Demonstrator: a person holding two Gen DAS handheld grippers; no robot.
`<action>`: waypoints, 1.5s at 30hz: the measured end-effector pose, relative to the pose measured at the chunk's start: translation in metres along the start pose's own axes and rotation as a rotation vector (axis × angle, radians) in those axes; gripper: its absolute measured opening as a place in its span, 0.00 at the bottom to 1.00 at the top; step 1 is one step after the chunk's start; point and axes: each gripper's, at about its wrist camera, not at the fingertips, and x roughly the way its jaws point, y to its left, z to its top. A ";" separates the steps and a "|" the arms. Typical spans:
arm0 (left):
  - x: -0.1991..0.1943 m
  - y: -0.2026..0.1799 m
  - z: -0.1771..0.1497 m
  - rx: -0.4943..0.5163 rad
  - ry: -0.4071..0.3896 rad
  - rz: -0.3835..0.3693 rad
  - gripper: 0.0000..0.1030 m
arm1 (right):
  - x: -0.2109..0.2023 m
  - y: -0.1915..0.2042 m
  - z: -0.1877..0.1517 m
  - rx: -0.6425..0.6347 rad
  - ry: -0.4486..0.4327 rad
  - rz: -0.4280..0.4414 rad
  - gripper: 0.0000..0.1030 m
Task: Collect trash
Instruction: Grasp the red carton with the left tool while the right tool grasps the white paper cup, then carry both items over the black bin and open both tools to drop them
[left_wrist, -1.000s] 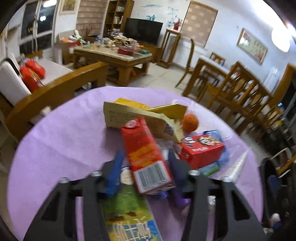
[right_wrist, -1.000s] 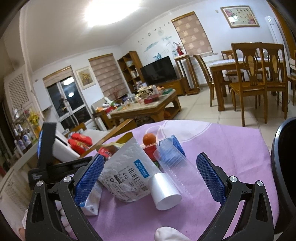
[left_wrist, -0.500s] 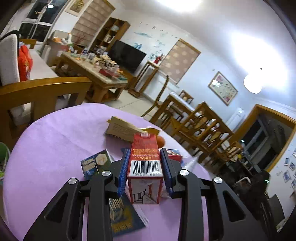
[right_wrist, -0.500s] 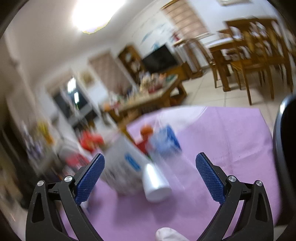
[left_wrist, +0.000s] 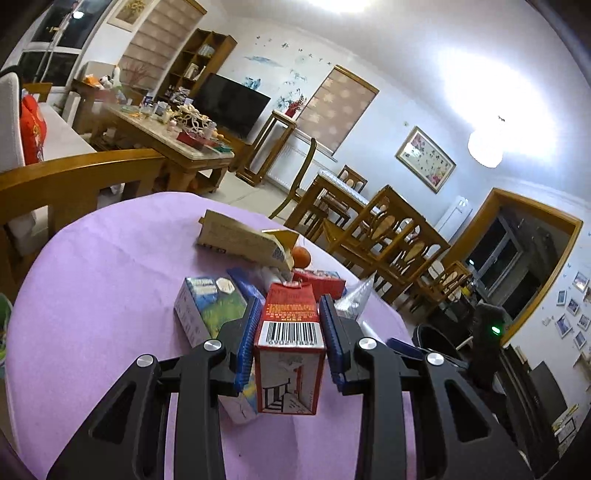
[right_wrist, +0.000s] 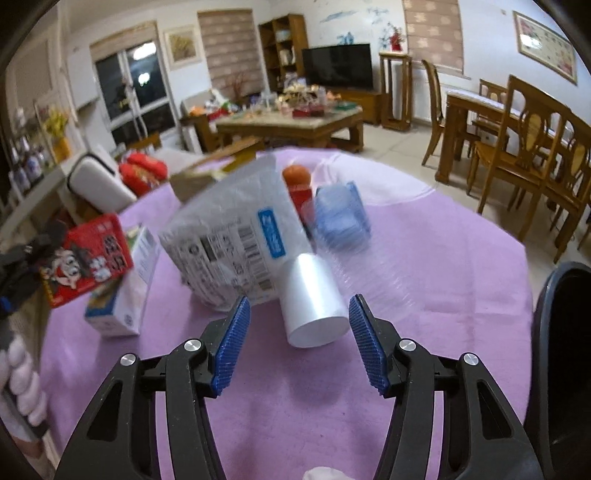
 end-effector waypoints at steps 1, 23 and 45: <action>0.000 -0.002 -0.001 0.012 0.007 0.006 0.32 | 0.008 0.001 0.001 0.002 0.029 -0.001 0.55; 0.021 0.003 -0.020 -0.003 0.109 0.124 0.31 | -0.047 -0.025 -0.042 0.205 -0.068 0.236 0.39; 0.081 -0.191 -0.053 0.284 0.150 -0.097 0.32 | -0.212 -0.213 -0.069 0.429 -0.427 0.037 0.39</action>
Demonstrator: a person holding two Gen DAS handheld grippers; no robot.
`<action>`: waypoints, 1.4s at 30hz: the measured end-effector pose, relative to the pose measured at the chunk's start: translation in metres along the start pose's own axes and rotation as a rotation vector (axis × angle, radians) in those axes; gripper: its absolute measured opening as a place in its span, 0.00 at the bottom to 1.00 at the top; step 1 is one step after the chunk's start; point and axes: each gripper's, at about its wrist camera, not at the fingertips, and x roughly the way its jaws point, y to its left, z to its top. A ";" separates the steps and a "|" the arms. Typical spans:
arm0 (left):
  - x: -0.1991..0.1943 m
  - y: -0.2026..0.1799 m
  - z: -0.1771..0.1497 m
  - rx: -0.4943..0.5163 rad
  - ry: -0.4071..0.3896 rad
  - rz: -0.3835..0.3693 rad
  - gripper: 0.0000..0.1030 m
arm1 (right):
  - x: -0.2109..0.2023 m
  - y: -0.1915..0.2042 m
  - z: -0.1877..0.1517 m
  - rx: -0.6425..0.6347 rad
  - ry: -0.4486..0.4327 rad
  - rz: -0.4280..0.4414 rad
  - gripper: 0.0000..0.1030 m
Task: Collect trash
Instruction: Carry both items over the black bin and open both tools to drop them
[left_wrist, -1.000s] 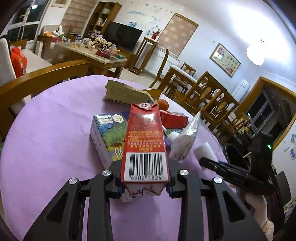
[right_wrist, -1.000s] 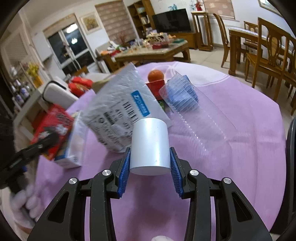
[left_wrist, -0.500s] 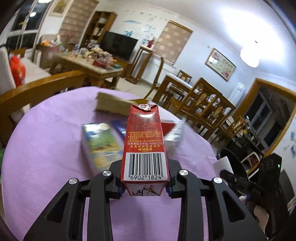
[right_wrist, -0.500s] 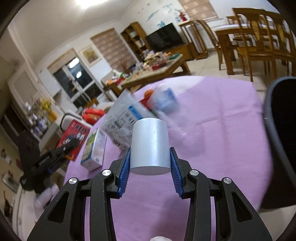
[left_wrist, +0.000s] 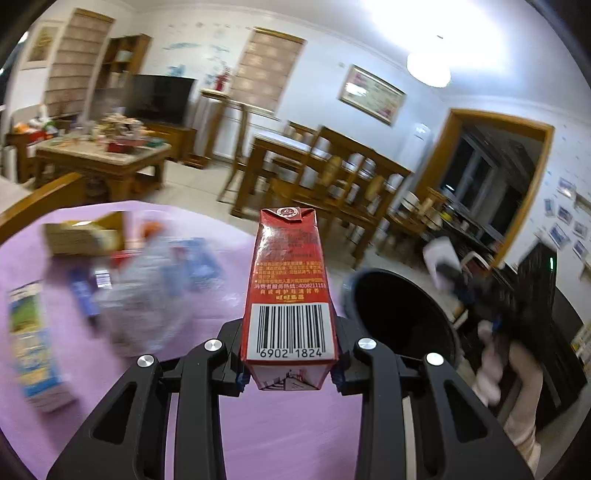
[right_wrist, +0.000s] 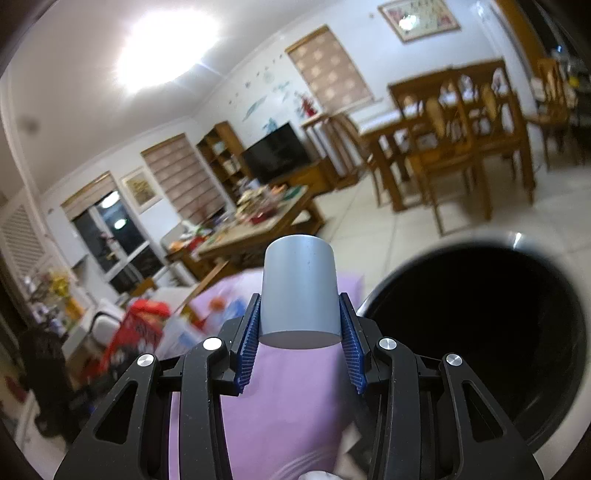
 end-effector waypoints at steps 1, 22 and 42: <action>0.010 -0.011 0.000 0.015 0.013 -0.023 0.32 | -0.004 -0.009 0.015 -0.021 -0.009 -0.034 0.39; 0.190 -0.128 -0.046 0.226 0.420 -0.136 0.32 | 0.033 -0.113 -0.043 -0.244 0.309 -0.323 0.39; 0.203 -0.134 -0.049 0.247 0.485 -0.081 0.33 | 0.041 -0.107 -0.059 -0.271 0.314 -0.345 0.44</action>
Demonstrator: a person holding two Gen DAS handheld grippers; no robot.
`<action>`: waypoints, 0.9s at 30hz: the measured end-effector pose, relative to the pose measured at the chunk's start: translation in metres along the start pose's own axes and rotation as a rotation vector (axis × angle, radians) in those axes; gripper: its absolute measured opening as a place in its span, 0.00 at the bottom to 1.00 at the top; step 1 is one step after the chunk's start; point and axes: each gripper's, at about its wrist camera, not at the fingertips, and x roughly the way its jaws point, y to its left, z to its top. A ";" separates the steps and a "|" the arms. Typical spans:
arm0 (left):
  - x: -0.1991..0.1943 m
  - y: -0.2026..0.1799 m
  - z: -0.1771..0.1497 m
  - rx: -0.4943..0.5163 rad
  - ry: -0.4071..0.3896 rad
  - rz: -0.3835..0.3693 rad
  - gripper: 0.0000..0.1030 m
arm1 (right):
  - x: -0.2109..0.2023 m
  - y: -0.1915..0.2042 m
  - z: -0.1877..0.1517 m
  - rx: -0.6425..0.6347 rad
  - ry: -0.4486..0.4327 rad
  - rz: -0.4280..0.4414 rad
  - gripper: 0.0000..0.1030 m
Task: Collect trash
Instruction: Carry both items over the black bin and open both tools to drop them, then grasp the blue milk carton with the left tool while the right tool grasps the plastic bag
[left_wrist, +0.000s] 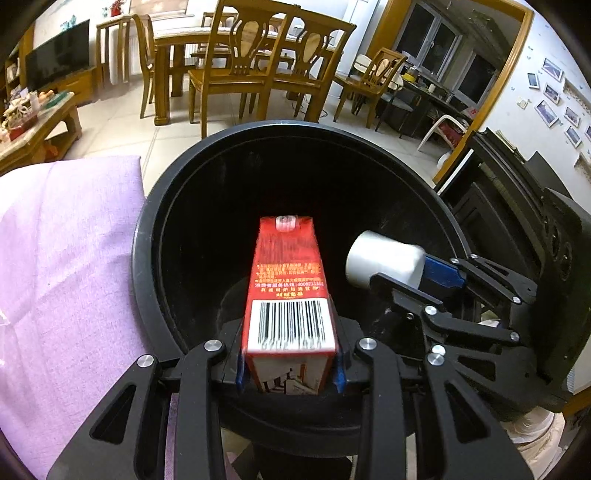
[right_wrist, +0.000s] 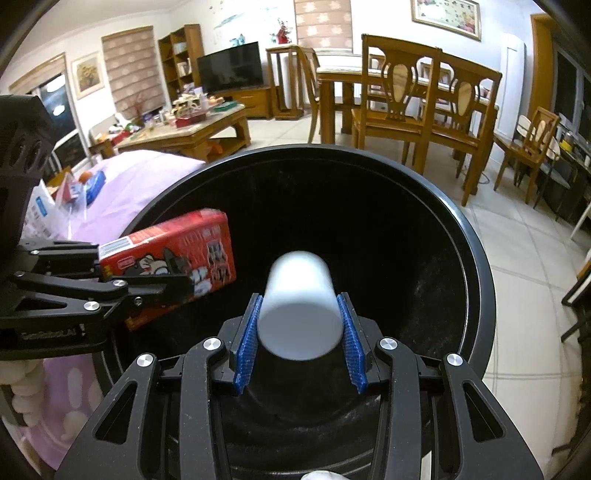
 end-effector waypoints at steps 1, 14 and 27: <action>0.001 -0.002 0.001 0.000 -0.002 0.001 0.33 | -0.002 0.001 0.000 0.000 -0.006 -0.001 0.48; -0.065 0.018 -0.026 -0.069 -0.199 0.022 0.84 | -0.030 0.009 -0.001 0.024 -0.078 0.010 0.73; -0.164 0.100 -0.078 -0.249 -0.370 0.186 0.89 | -0.060 0.102 0.021 -0.095 -0.183 0.135 0.77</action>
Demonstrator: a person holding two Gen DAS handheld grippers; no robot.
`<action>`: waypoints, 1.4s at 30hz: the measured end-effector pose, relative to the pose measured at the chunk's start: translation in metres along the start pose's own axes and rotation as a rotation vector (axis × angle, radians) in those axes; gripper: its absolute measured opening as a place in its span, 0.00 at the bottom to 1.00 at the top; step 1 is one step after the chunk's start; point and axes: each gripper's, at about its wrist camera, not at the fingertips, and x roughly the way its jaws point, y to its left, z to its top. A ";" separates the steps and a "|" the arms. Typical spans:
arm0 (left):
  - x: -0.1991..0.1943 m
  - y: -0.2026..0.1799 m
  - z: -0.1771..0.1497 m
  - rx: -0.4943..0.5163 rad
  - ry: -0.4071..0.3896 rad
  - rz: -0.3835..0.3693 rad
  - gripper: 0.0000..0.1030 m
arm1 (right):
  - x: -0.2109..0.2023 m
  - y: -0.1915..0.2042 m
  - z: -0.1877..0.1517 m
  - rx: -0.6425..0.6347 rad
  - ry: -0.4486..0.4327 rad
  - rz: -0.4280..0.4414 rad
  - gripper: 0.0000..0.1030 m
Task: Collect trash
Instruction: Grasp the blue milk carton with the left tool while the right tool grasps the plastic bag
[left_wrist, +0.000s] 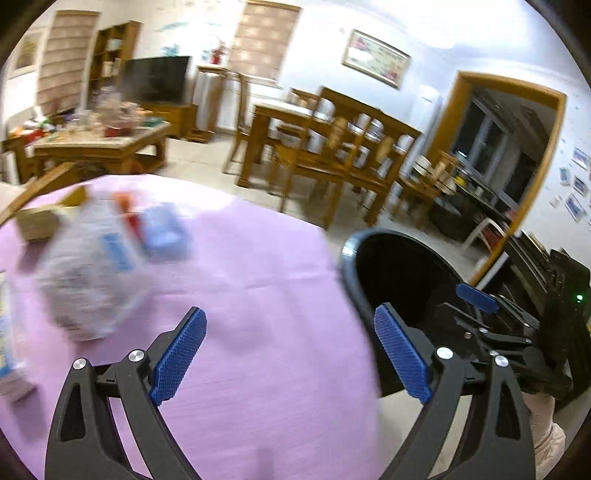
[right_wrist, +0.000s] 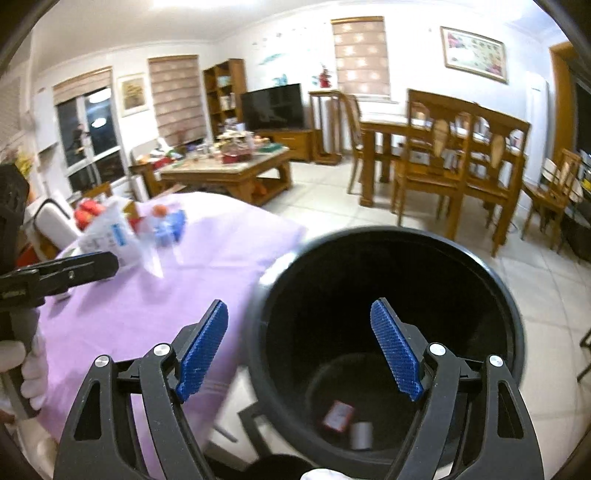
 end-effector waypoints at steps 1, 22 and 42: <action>-0.009 0.012 -0.001 -0.009 -0.017 0.034 0.89 | 0.002 0.012 0.003 -0.013 -0.002 0.021 0.77; -0.059 0.185 -0.021 -0.199 0.015 0.428 0.89 | 0.065 0.211 0.072 -0.036 0.051 0.277 0.95; -0.057 0.218 -0.035 -0.212 0.175 0.370 0.47 | 0.148 0.262 0.091 -0.045 0.275 0.183 0.32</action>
